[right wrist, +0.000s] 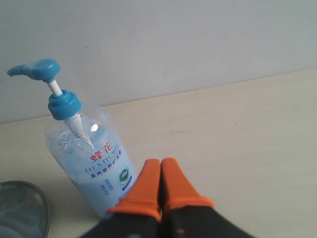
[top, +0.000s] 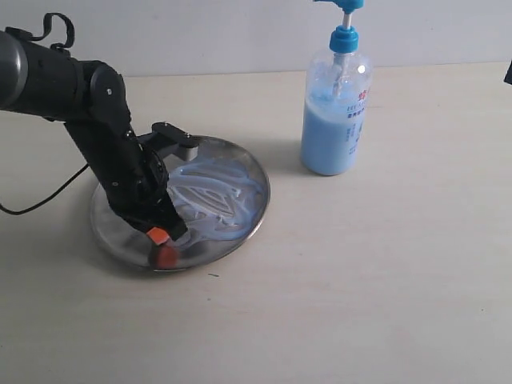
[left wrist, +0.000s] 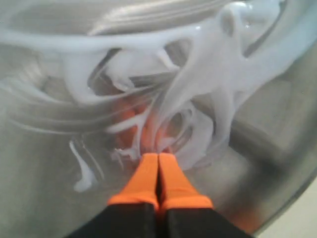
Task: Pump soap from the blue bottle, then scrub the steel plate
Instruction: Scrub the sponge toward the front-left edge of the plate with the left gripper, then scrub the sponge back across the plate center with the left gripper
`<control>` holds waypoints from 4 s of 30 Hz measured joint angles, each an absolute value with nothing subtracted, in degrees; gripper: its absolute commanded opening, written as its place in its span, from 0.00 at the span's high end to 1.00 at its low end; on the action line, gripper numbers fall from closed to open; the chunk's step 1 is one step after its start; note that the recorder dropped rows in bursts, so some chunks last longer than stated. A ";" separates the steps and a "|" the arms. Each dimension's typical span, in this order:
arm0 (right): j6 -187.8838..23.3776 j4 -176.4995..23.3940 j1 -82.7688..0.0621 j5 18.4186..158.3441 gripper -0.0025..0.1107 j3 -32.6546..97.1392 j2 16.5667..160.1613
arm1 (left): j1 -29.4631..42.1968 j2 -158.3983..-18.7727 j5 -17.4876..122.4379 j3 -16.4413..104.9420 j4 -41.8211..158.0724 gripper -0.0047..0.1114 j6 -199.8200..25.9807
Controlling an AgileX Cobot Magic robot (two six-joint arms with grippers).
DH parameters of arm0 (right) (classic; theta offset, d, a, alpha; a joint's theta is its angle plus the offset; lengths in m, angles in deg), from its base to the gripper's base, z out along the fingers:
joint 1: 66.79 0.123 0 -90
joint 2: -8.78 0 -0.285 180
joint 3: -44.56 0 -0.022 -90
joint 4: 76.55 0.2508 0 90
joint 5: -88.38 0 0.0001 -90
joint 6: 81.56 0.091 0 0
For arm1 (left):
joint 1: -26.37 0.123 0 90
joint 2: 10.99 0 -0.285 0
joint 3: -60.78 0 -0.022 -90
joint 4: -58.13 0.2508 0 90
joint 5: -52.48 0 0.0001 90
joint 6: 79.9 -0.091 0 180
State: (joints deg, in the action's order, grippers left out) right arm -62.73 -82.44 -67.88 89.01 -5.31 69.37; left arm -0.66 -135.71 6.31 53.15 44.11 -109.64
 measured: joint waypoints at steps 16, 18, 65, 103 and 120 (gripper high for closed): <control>-62.73 -82.44 -67.88 89.21 0.98 -5.31 69.37 | -0.66 -132.48 8.44 47.01 42.71 0.96 -109.44; -62.73 -82.44 -67.88 89.21 0.98 -5.31 69.37 | -0.91 -133.05 8.55 47.22 40.80 0.96 -110.52; -62.73 -82.44 -67.88 89.43 0.98 -5.31 69.37 | -3.32 -137.61 6.50 59.38 36.92 0.96 -113.49; -62.73 -82.44 -67.88 89.43 0.98 -5.31 69.37 | -5.91 -145.83 -3.14 70.24 41.94 0.96 -109.72; -62.73 -82.44 -67.88 89.43 0.98 -5.31 69.37 | -6.40 -147.85 0.48 74.23 40.57 0.96 -109.61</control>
